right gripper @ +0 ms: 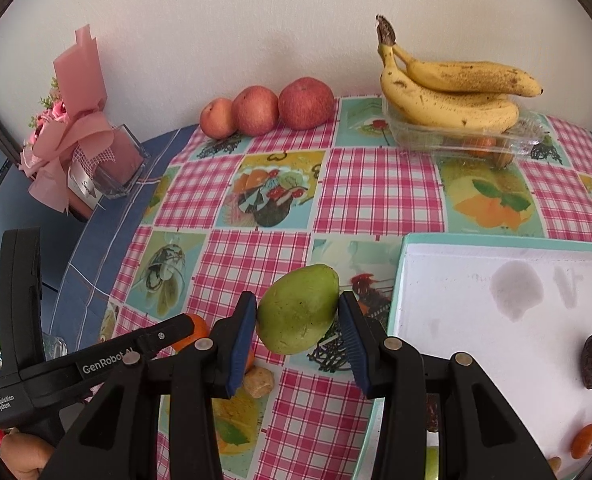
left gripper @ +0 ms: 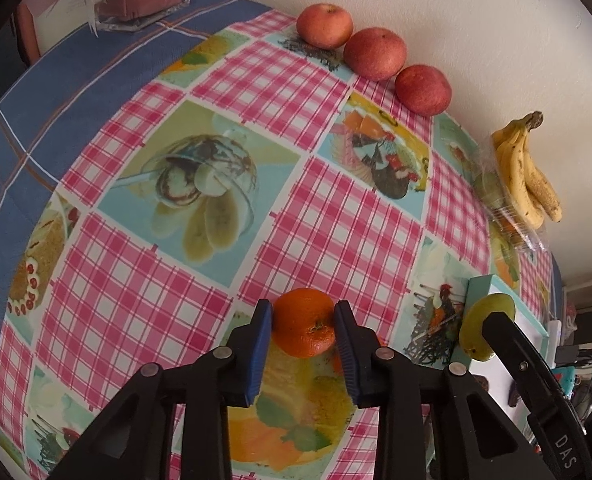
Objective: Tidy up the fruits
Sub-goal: 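Carry the mango in the right tool while the left tool carries the mandarin over the tray, then release the mango from the right tool while the left tool releases the mandarin in the tray, then move both open tools back toward the last kiwi and mandarin, then grasp a small brown kiwi with the right tool while the left tool grasps a mandarin, then carry the kiwi in the right tool while the left tool carries the mandarin over the tray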
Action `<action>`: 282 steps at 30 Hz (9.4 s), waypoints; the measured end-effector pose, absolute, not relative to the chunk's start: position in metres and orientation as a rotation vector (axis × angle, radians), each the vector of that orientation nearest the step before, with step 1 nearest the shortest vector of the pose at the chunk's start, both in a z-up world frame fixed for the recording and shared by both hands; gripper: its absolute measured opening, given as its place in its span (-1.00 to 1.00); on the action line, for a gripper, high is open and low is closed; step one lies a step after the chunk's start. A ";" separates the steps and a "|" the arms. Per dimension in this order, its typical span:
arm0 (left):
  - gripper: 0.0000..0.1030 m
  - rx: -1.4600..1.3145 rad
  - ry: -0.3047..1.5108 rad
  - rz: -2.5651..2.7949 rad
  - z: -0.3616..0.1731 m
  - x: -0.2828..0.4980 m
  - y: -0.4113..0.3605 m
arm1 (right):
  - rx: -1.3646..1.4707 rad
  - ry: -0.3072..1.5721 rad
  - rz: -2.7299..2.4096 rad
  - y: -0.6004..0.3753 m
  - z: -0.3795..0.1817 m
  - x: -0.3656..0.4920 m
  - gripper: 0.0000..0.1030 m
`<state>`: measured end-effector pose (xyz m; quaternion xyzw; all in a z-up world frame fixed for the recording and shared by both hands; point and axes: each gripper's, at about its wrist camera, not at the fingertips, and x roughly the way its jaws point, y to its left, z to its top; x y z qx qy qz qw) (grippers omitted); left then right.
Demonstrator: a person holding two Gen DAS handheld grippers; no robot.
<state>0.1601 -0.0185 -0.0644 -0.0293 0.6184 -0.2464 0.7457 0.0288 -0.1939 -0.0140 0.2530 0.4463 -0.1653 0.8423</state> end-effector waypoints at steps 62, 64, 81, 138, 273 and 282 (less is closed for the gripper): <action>-0.35 0.273 1.202 -0.857 -0.063 0.046 -0.210 | 0.791 0.905 -0.807 -0.372 -0.049 -0.139 -0.14; -0.35 0.267 1.196 -0.859 -0.063 0.046 -0.209 | 0.792 0.905 -0.807 -0.371 -0.049 -0.140 -0.14; -0.32 0.215 1.208 -0.894 -0.057 0.049 -0.191 | 0.728 0.970 -0.837 -0.369 -0.044 -0.138 0.15; 1.00 0.150 1.192 -0.534 -0.030 0.116 -0.020 | 0.622 0.970 -0.662 -0.231 -0.001 -0.108 0.86; -0.34 0.136 1.283 -0.924 -0.017 0.050 -0.128 | 0.633 0.920 -0.710 -0.265 0.024 -0.127 -0.53; -0.34 0.257 1.301 -1.005 -0.023 0.001 -0.170 | 0.663 0.975 -0.760 -0.287 0.012 -0.154 -0.52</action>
